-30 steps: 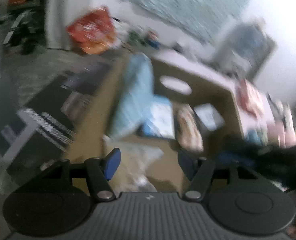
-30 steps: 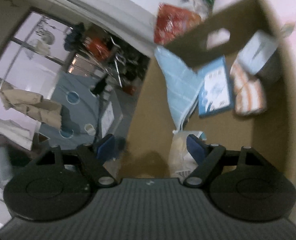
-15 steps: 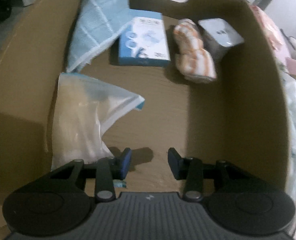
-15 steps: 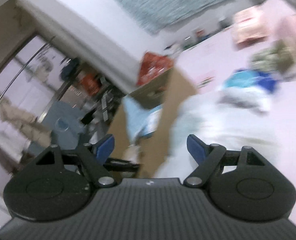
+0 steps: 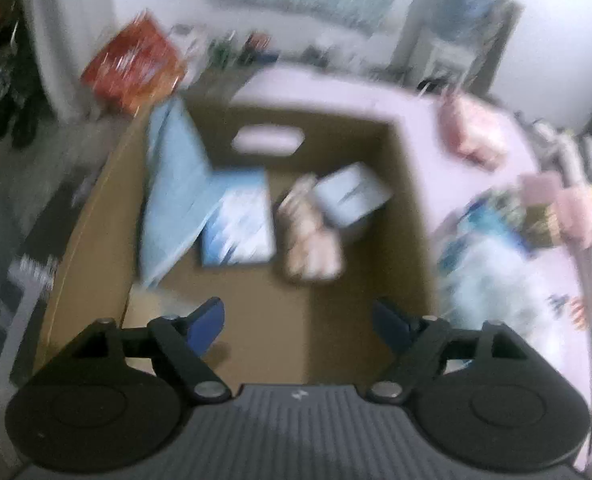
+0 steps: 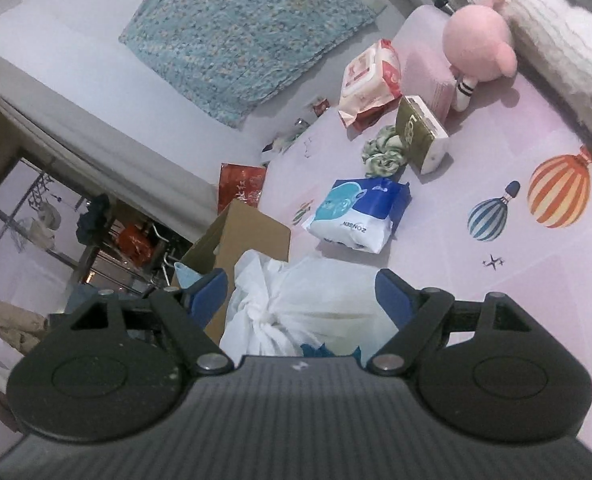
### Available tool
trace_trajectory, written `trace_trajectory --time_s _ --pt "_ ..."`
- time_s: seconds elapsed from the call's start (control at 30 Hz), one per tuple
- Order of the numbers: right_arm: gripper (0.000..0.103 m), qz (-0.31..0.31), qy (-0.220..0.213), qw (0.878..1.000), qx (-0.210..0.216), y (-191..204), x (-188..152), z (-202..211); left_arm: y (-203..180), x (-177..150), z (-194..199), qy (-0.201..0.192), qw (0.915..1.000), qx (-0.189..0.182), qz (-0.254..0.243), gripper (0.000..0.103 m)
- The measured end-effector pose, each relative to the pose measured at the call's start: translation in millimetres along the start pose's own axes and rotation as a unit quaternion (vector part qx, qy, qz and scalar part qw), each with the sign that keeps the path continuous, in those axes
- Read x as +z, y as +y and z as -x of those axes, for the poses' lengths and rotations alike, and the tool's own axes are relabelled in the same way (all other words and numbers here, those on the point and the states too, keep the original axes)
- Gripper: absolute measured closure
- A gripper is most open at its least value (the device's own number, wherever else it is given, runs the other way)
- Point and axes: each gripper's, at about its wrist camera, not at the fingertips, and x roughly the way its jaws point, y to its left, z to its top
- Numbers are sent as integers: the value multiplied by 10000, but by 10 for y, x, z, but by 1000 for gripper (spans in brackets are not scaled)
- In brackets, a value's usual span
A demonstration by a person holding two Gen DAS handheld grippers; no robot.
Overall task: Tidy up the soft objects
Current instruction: 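Grasp the blue-white wet wipes pack with the left tool while the right tool grasps it too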
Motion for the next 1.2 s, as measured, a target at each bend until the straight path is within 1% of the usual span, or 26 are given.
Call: trace_trajectory --time_s 0.1,0.2,0.27,0.3,0.37,0.47,0.53,0.6,0.67,0.77,0.87,0.9,0.97,1.13,1.2 --pt "22 -184 49 9998 50 -60 60 -171 -365 188 122 -285 9988 -307 -247 18" --pt "22 -462 56 9989 35 -168 145 -383 -793 414 39 -302 9967 -603 -461 19" --pt "22 -583 42 9983 2 -232 193 -541 -1086 543 -115 -169 9949 -774 -626 22" --pt "24 -627 44 9980 -43 -259 211 -631 -1237 610 -224 -80 9942 -813 -695 27" --pt "26 -654 71 9978 -100 -304 237 -807 -1488 698 -440 101 9929 -879 -789 30" --pt "30 -718 186 9971 -143 -367 261 -1063 -1805 827 -844 614 9884 -1119 -820 30" --pt "33 -733 245 9968 -183 -387 273 -1194 -1898 869 -1139 1004 9849 -1250 -655 30" --pt "37 -696 288 9969 -221 -394 288 -1314 -1956 894 -1461 1328 9818 -1284 -435 29" --pt "38 -631 303 9971 -285 -401 306 -1410 -1986 921 -1673 1491 9805 -1243 -306 29" --pt "41 -615 342 9971 -278 -434 342 -1503 -2027 957 -1894 1518 9815 -1145 -221 24" --pt "42 -556 361 9972 -346 -438 370 -1532 -2052 1011 -2040 1545 9820 -1076 -134 22" --pt "42 -551 375 9972 -341 -440 375 -1531 -2057 1020 -2078 1544 9821 -1074 -113 19" --pt "42 -569 401 9970 -345 -446 373 -1530 -2084 1047 -2157 1601 9809 -1093 -138 17" --pt "42 -538 556 9960 -451 -466 352 -1644 -2120 998 -2280 1854 9769 -1046 -200 18" --pt "43 -569 655 9951 -470 -497 328 -1718 -2137 975 -2262 1884 9761 -1042 -291 23"
